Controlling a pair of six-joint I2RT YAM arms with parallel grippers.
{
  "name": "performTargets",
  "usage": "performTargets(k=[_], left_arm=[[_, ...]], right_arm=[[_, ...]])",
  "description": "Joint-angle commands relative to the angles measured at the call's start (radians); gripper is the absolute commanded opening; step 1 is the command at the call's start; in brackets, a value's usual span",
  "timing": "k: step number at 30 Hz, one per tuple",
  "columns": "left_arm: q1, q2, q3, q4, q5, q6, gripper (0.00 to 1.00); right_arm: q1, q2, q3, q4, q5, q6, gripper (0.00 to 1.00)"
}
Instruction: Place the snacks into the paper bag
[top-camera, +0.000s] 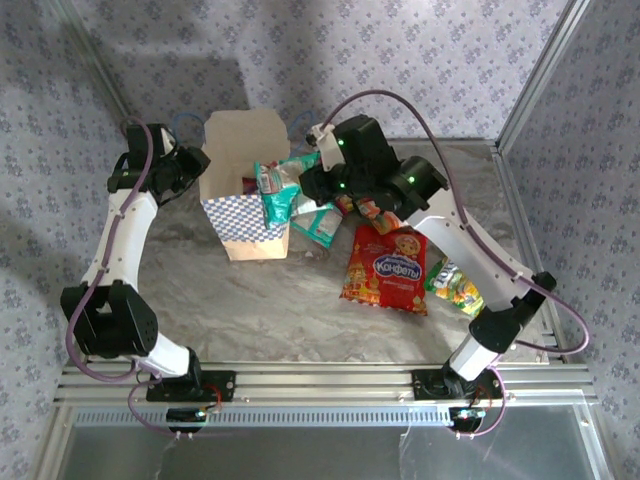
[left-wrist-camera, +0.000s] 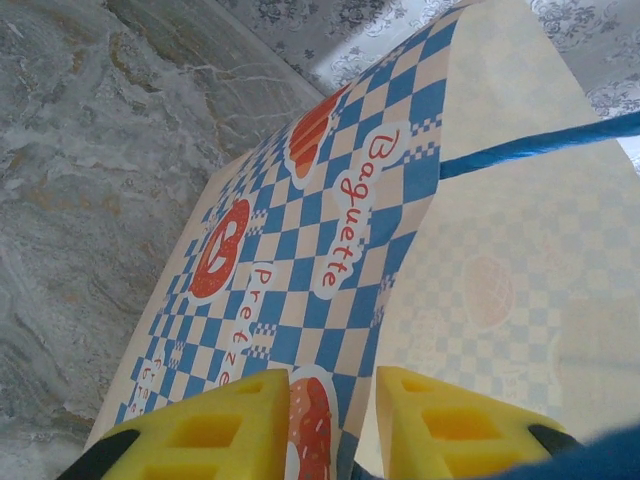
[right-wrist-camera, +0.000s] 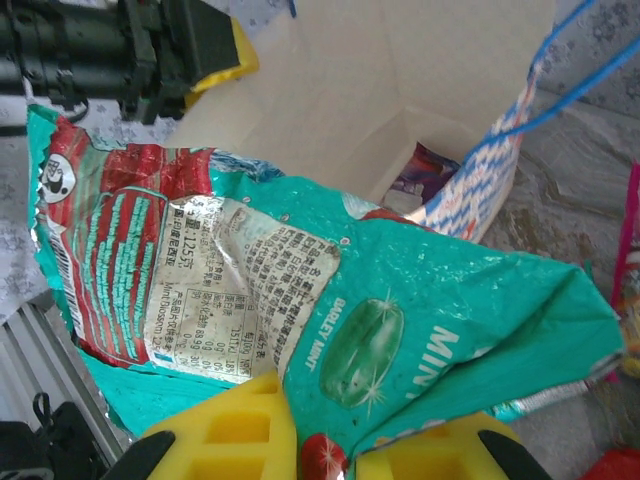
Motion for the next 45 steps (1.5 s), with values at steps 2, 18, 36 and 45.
performTargets(k=[2, 18, 36, 45], left_arm=[[0.000, 0.007, 0.035, -0.019, 0.016, 0.017, 0.25], [-0.004, -0.019, 0.021, -0.038, 0.017, -0.003, 0.11], [-0.006, 0.001, 0.050, -0.062, 0.031, 0.032, 0.10], [-0.006, 0.002, 0.056, -0.062, 0.047, 0.036, 0.09]], right_arm=[[0.009, 0.051, 0.120, 0.050, -0.054, 0.018, 0.00], [0.018, 0.199, 0.298, 0.080, -0.057, -0.042, 0.00], [-0.044, 0.400, 0.534, 0.128, -0.158, 0.043, 0.00], [-0.064, 0.454, 0.562, 0.172, -0.207, 0.080, 0.00]])
